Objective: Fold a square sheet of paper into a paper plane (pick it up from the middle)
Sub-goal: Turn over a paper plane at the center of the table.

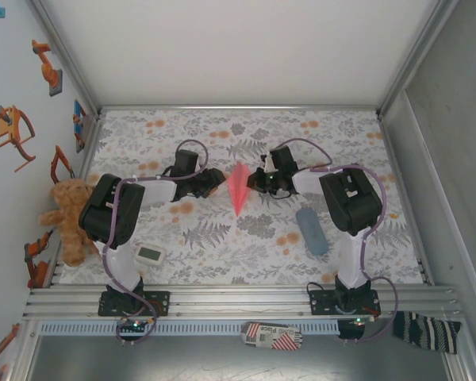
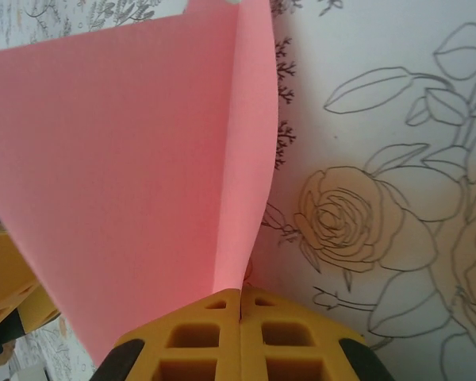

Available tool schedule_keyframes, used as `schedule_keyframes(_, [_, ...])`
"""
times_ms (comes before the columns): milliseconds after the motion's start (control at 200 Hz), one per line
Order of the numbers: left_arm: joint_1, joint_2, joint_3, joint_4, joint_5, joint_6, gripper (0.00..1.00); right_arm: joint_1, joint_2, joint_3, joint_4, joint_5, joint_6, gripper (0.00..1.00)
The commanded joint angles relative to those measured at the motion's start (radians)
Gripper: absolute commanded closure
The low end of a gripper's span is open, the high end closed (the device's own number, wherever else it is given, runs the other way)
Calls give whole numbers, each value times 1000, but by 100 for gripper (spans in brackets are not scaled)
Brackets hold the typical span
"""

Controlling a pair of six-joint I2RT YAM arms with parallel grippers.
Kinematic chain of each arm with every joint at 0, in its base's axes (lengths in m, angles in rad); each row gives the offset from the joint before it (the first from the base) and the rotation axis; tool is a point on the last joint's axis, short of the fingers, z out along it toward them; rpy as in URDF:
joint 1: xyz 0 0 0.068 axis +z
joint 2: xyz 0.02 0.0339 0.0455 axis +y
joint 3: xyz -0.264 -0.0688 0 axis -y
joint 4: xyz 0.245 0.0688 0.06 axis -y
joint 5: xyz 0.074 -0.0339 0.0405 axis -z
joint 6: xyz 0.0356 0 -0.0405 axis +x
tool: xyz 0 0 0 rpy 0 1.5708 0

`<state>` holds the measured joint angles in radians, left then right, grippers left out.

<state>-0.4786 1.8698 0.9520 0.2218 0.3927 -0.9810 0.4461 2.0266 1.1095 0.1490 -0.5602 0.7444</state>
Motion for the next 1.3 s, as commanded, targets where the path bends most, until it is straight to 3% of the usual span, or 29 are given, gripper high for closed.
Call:
schedule_keyframes(0, [-8, 12, 21, 17, 26, -12, 53, -10, -27, -24, 29, 8, 10, 95])
schedule_keyframes(471, [-27, 92, 82, 57, 132, 4, 51, -16, -14, -26, 27, -3, 13, 94])
schedule_keyframes(766, [-23, -6, 26, 39, -33, 24, 50, -16, -10, -23, 21, -4, 13, 95])
schedule_keyframes(1022, [-29, -19, 63, 29, 36, 76, 42, -16, -3, -18, 22, -4, 16, 95])
schedule_keyframes(1297, [-58, 84, 185, -152, 59, 127, 61, -16, 1, -13, 14, -3, 17, 96])
